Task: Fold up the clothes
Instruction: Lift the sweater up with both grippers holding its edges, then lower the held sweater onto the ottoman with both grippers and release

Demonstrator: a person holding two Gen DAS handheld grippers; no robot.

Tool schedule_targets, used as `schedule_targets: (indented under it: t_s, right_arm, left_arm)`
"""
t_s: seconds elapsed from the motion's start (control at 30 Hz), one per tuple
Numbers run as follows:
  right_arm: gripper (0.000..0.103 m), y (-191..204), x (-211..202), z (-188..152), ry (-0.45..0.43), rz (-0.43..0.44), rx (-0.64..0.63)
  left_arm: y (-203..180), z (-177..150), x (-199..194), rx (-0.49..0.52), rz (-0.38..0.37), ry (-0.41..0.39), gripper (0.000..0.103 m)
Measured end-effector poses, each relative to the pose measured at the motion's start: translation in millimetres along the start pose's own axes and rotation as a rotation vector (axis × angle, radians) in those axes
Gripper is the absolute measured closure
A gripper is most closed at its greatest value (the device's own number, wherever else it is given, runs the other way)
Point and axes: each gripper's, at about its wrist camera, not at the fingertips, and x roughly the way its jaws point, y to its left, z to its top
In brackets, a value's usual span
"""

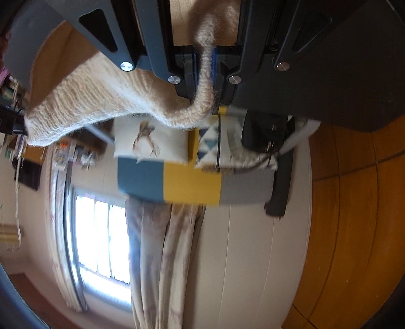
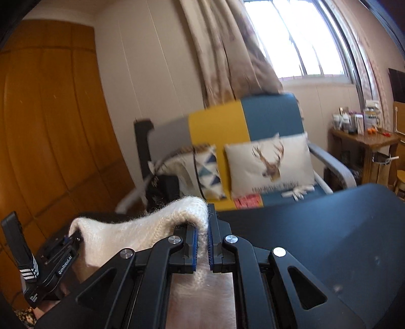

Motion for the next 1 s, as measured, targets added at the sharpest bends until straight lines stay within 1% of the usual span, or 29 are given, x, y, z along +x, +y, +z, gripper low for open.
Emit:
schedule_targets:
  t_s: [0.1, 0.2, 0.4, 0.5, 0.57, 0.63, 0.7, 0.77, 0.87, 0.9, 1.0]
  right_arm:
    - [0.097, -9.4, 31.3, -12.8, 0.069, -0.031, -0.012]
    - [0.097, -18.8, 62.6, -25.6, 0.139, -0.062, -0.025]
    - [0.097, -48.9, 125.2, -45.9, 0.27, -0.088, 0.018]
    - [0.097, -66.4, 156.7, -56.9, 0.326, -0.095, 0.048]
    - [0.097, -78.3, 178.6, -64.5, 0.361, -0.1, 0.069]
    - [0.097, -88.0, 196.2, -66.4, 0.377, -0.103, 0.085]
    - [0.097, -97.1, 212.0, -65.0, 0.381, -0.105, 0.093]
    - [0.097, -104.8, 229.2, -62.2, 0.393, -0.111, 0.103]
    - [0.097, -119.3, 253.4, -61.2, 0.428, -0.119, 0.133]
    - [0.097, -122.9, 259.4, -62.4, 0.44, -0.122, 0.138]
    - [0.097, -130.5, 273.2, -62.8, 0.459, -0.126, 0.146]
  left_arm:
    - [-4.6, -23.3, 30.8, 0.012, 0.028, 0.069, 0.096]
    - [-8.9, -38.4, 60.0, 0.027, 0.04, 0.129, 0.096]
    - [-10.3, -58.1, 119.9, 0.045, 0.069, 0.231, 0.096]
    - [-8.0, -64.9, 153.6, 0.037, 0.086, 0.292, 0.096]
    - [-4.1, -65.6, 176.7, 0.014, 0.093, 0.337, 0.096]
    - [-0.9, -61.5, 195.6, -0.006, 0.089, 0.352, 0.096]
    - [-2.3, -56.6, 214.7, 0.009, 0.083, 0.365, 0.096]
    - [-6.3, -55.6, 236.7, 0.044, 0.079, 0.417, 0.096]
    - [-7.2, -62.4, 277.1, 0.07, 0.076, 0.545, 0.094]
    - [-6.9, -65.2, 288.1, 0.072, 0.081, 0.571, 0.093]
    - [-13.9, -64.5, 302.6, 0.111, 0.074, 0.554, 0.093]
